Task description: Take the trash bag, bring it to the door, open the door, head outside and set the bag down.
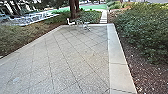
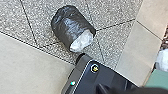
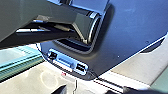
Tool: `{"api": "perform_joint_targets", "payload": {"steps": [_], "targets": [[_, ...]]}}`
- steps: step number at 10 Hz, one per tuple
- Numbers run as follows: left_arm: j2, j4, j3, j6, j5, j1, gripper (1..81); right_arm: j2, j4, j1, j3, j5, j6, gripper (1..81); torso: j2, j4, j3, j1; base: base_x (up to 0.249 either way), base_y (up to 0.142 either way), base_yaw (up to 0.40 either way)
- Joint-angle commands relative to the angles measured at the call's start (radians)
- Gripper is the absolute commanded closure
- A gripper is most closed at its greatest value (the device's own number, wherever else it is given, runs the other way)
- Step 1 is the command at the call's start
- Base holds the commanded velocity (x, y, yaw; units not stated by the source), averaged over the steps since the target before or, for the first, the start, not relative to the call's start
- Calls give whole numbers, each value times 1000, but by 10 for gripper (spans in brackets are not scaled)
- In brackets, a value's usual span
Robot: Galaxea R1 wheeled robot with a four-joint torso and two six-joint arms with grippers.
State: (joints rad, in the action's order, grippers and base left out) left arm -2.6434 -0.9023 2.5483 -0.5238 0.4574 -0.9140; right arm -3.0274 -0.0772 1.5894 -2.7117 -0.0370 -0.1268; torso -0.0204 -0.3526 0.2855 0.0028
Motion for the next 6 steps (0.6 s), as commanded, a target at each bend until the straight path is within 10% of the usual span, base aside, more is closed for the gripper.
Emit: {"api": "perform_joint_targets", "payload": {"steps": [1,4,6], "targets": [[-24,8,21,-39,66,-45,811,-12,-1,1,11,71,-1,10,0,0,-81,0,0,0,0],[-147,28,116,-197,-17,-262,811,-10,-12,1,6,69,-1,10,0,0,-59,0,0,0,0],[-173,26,130,-222,-98,-340,811,-12,-12,1,7,69,-1,10,0,0,-70,-1,0,0,0]]}}
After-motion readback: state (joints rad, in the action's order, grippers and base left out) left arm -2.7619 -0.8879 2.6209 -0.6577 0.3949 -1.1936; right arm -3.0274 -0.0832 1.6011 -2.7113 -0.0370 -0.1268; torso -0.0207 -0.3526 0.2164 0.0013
